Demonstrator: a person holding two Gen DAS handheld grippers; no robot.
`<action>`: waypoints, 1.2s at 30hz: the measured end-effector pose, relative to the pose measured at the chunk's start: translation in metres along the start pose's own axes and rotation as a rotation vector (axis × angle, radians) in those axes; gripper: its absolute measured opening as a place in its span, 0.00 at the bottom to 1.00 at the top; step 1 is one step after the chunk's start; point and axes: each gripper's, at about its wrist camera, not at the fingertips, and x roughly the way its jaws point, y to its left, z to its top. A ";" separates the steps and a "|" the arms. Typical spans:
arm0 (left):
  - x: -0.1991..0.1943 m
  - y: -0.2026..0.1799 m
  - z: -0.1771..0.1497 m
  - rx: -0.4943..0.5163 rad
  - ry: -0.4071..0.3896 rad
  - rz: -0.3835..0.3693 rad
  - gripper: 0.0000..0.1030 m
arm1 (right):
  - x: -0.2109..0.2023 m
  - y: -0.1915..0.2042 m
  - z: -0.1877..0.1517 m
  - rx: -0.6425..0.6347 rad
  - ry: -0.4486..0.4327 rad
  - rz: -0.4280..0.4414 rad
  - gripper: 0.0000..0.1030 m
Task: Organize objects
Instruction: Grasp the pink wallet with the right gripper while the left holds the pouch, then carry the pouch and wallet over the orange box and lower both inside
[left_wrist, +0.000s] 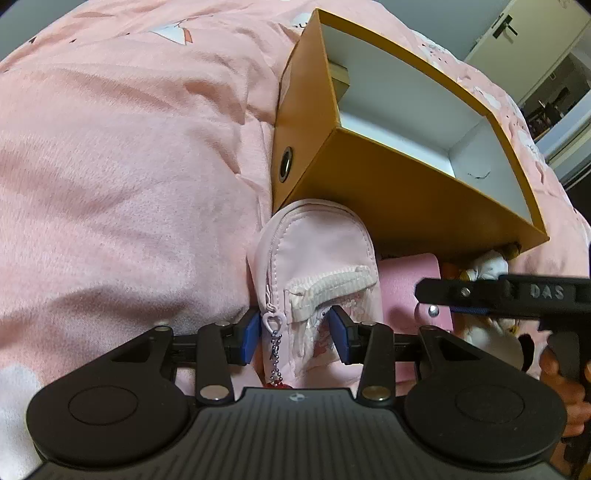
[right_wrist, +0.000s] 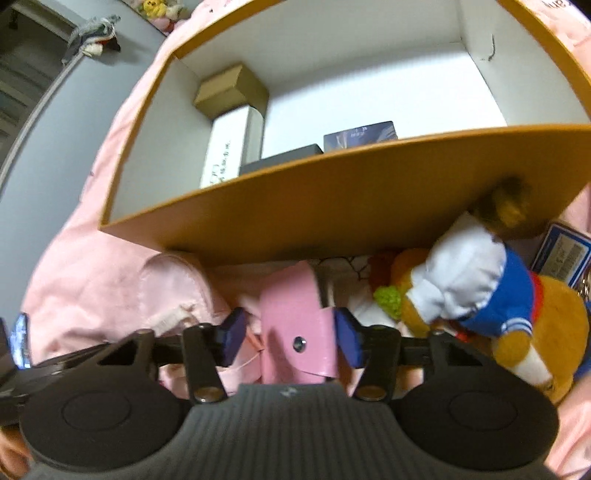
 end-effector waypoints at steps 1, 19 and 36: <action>0.001 0.001 0.000 -0.005 0.000 -0.002 0.47 | -0.001 0.004 -0.001 -0.010 -0.002 0.001 0.45; -0.057 -0.019 -0.001 0.047 -0.077 -0.094 0.22 | -0.083 0.044 -0.022 -0.266 -0.174 -0.013 0.16; -0.088 -0.095 0.080 0.172 -0.300 -0.214 0.22 | -0.180 0.036 0.055 -0.296 -0.480 -0.128 0.15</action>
